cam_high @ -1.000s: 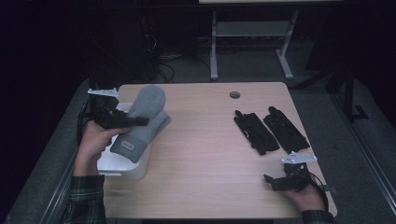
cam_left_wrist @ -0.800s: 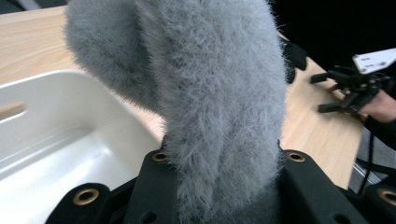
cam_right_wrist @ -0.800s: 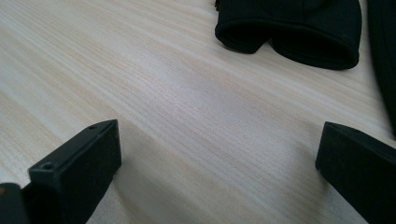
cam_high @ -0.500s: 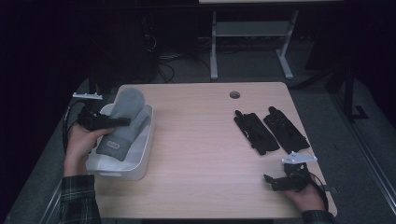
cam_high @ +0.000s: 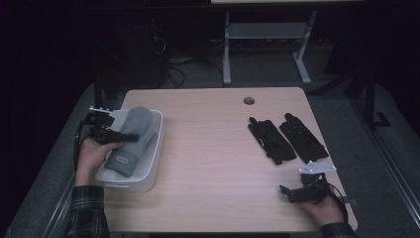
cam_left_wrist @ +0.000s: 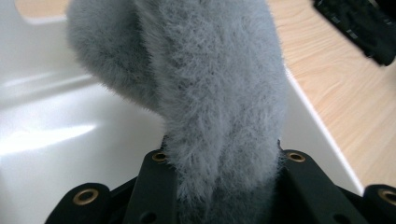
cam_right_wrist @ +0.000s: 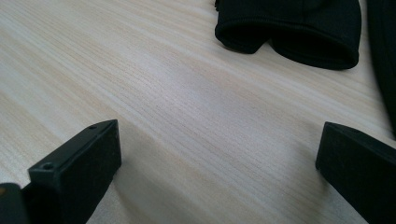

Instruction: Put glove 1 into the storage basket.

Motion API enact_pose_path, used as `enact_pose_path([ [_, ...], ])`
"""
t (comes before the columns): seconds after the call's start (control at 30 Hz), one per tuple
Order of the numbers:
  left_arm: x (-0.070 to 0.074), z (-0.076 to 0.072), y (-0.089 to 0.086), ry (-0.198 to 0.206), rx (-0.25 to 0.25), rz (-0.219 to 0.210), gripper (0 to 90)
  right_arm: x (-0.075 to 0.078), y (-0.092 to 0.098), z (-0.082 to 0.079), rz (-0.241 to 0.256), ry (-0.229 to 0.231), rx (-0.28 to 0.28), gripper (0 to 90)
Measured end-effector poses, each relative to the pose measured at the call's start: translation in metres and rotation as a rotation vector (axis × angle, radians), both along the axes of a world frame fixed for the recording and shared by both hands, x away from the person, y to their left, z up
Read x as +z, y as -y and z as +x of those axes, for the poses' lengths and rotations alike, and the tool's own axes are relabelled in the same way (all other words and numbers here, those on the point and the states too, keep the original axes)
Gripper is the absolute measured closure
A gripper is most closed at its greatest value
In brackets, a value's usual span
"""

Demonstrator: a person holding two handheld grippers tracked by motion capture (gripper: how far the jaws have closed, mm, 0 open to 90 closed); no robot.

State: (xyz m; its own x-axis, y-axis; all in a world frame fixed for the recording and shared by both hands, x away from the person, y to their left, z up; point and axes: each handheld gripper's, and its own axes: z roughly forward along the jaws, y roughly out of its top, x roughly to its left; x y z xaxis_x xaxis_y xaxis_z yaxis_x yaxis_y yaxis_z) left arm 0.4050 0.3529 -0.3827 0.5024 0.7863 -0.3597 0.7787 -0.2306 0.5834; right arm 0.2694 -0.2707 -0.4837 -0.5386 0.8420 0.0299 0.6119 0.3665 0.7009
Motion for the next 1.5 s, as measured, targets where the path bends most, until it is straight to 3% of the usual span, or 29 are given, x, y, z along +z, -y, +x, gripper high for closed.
enact_pose_path([
  [0.43, -0.029, 0.009, 0.004, -0.056, 0.023, 0.108, 67.4, 0.0, 0.0, 0.0, 0.0, -0.001, -0.001, 0.1],
  [0.6, -0.036, 0.009, 0.001, -0.057, 0.039, 0.099, 66.3, 0.0, 0.0, -0.001, 0.0, -0.003, -0.003, 0.1],
  [0.73, -0.039, 0.009, 0.001, -0.045, 0.029, 0.13, 58.5, 0.0, 0.0, -0.001, -0.001, -0.003, -0.003, 0.1],
  [0.83, -0.04, 0.01, 0.001, -0.035, 0.037, 0.149, 46.6, 0.0, -0.001, -0.001, -0.001, -0.004, -0.005, 0.1],
  [1.03, -0.03, 0.007, 0.002, 0.011, 0.059, 0.213, 26.5, 0.0, -0.001, -0.001, -0.001, -0.004, -0.005, 0.1],
  [1.2, -0.016, 0.002, 0.006, 0.053, 0.06, 0.234, 18.5, 0.0, -0.001, -0.001, -0.001, -0.004, -0.005, 0.0],
  [1.33, -0.003, -0.002, 0.01, 0.077, 0.043, 0.235, 16.9, 0.0, -0.001, -0.001, -0.001, -0.004, -0.005, 0.0],
  [1.5, 0.014, -0.008, 0.022, 0.118, -0.002, 0.181, 16.8, 0.0, -0.001, -0.001, -0.001, -0.004, -0.005, 0.0],
])
